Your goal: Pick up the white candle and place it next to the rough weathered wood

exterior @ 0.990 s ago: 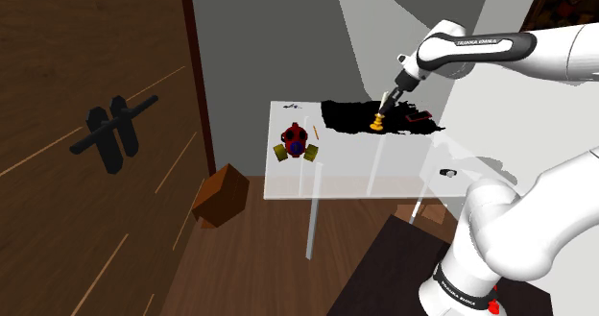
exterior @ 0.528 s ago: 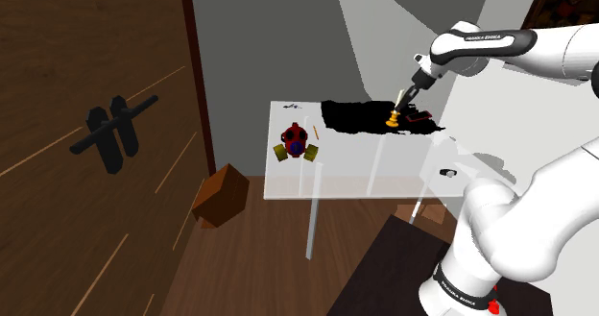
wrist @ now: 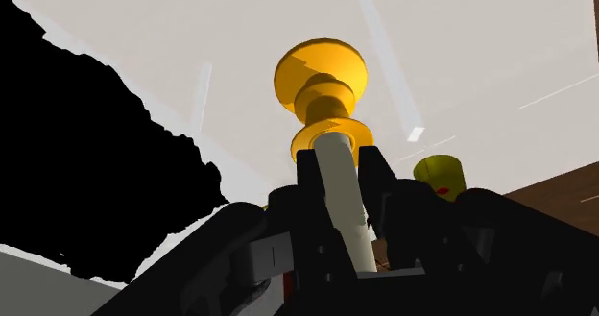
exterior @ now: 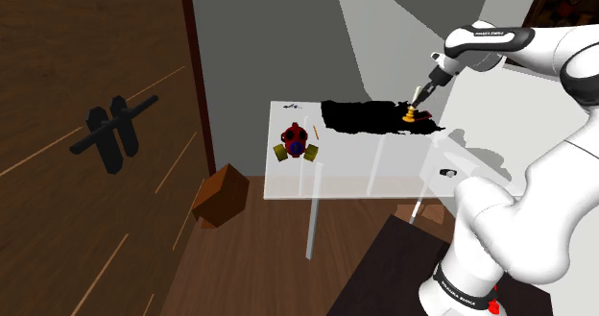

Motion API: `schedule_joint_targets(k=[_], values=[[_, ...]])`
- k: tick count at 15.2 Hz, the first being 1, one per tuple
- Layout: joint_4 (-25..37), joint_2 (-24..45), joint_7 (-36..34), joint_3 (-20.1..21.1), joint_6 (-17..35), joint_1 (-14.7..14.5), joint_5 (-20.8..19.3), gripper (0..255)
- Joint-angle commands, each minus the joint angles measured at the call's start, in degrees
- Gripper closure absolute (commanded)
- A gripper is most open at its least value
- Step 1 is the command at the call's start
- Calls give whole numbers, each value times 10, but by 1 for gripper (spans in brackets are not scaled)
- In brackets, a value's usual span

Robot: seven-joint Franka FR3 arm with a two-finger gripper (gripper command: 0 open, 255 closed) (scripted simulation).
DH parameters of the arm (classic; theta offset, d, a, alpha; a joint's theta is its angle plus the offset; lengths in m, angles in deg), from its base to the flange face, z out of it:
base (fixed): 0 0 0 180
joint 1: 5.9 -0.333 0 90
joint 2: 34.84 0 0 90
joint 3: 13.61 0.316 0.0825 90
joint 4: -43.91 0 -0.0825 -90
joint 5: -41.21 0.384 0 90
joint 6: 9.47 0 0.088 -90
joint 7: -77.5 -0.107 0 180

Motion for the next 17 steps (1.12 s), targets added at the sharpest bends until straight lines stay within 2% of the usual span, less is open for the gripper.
schedule_joint_targets(k=[1, 5, 9, 10, 17], values=[[43, -10, 16, -58, -19, -49, -8, 255], [146, -55, 34, -154, -65, -147, -43, 255], [275, -116, 52, -226, -124, -239, -84, 255], [300, -127, 55, -236, -135, -254, -91, 255], [240, -133, 61, -237, -83, -233, -96, 255]])
